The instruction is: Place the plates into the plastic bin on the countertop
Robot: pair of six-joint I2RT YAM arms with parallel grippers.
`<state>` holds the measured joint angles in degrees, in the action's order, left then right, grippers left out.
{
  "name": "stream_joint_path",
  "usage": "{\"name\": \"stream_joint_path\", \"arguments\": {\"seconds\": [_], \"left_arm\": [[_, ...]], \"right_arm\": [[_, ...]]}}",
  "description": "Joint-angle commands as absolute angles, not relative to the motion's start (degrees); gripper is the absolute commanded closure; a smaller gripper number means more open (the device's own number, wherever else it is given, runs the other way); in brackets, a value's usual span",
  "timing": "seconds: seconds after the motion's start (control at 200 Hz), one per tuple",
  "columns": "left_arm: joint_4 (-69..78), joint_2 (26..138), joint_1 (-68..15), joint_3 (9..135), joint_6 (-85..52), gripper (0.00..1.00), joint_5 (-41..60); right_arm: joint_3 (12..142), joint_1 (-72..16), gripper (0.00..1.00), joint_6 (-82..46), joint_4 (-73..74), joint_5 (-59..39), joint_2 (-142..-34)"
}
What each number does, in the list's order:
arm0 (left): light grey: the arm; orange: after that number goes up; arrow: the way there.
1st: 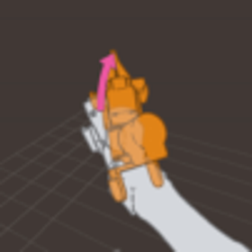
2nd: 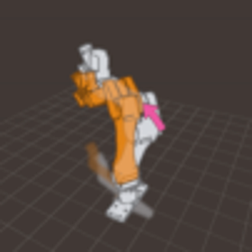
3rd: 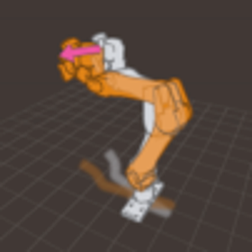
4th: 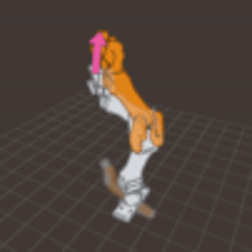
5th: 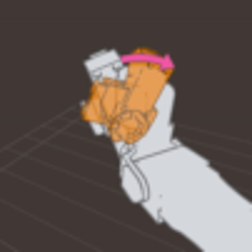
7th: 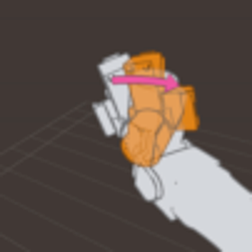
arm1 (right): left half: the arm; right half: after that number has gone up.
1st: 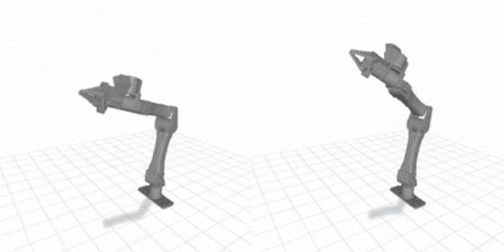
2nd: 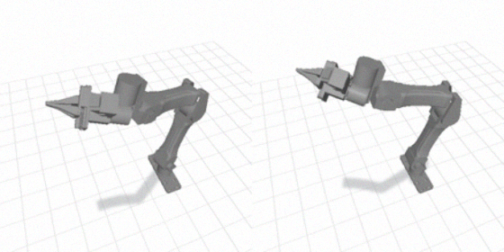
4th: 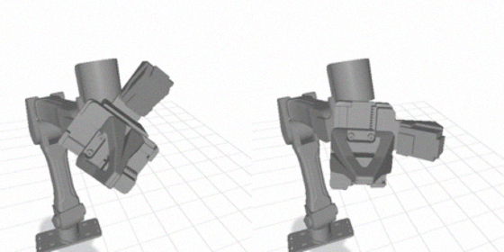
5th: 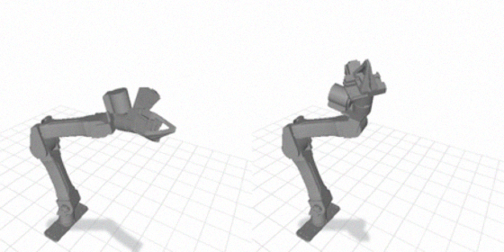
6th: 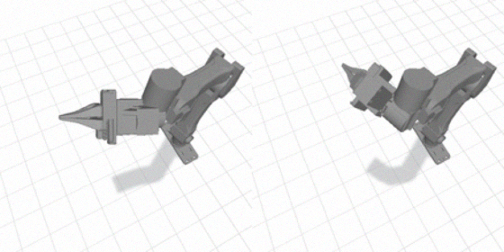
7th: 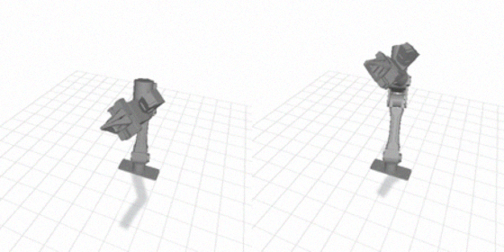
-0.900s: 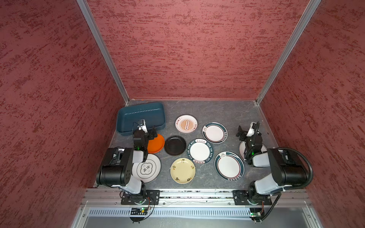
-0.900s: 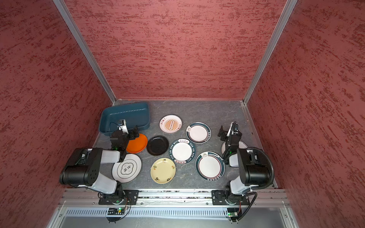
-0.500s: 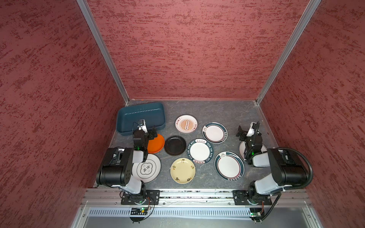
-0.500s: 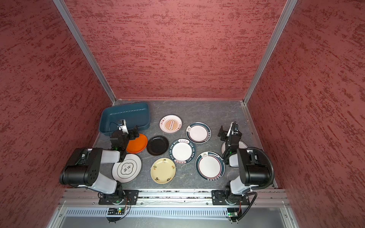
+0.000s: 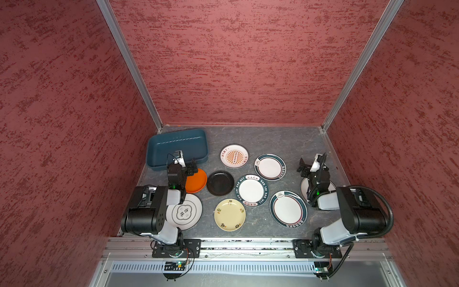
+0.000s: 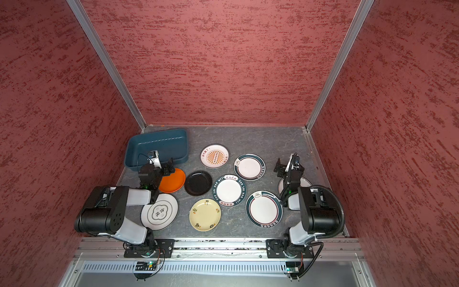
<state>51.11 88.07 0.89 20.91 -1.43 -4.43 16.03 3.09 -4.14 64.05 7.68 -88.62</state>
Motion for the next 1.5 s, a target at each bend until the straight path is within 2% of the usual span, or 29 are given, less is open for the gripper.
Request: {"name": "stream_joint_path", "arguments": {"seconds": [0.0,0.256,0.406,0.551,0.646,0.756,0.892,1.132,1.298,1.498], "left_arm": [[52.4,87.9,1.5,21.2,-1.0,0.01,-3.0],[52.2,87.8,1.2,21.2,-0.8,0.01,-3.4],[49.6,86.2,0.1,22.0,-1.3,0.01,-8.1],[49.4,84.7,-1.3,22.0,0.1,0.01,-11.3],[38.3,79.1,-2.9,24.8,-0.5,0.01,-15.0],[39.9,76.9,-3.7,23.0,-1.0,0.01,-19.1],[31.5,73.5,-5.2,25.7,-3.0,0.01,-21.8],[12.0,68.0,-11.5,33.7,-8.2,0.0,-26.6],[7.2,66.0,-17.5,34.6,-11.5,0.01,-26.3],[4.5,65.8,-24.4,35.8,-11.4,0.01,-24.7]], "right_arm": [[16.1,3.1,0.01,-3.1,65.7,6.7,-88.3],[16.3,3.2,0.01,-3.1,65.6,6.8,-88.4],[16.1,3.2,0.01,-3.1,65.6,7.0,-87.8],[16.0,3.2,0.01,-3.7,61.4,8.9,-82.3],[15.3,3.1,0.01,-4.1,59.7,10.6,-78.4],[15.3,3.1,0.01,-6.0,55.1,14.7,-72.9],[18.5,3.1,0.01,-11.1,42.0,15.2,-64.8],[27.7,3.1,0.01,-23.8,8.6,16.2,-53.5],[33.5,3.1,0.01,-31.3,-9.7,15.0,-53.3],[35.1,3.2,0.01,-31.7,-18.2,14.2,-57.1]]}}
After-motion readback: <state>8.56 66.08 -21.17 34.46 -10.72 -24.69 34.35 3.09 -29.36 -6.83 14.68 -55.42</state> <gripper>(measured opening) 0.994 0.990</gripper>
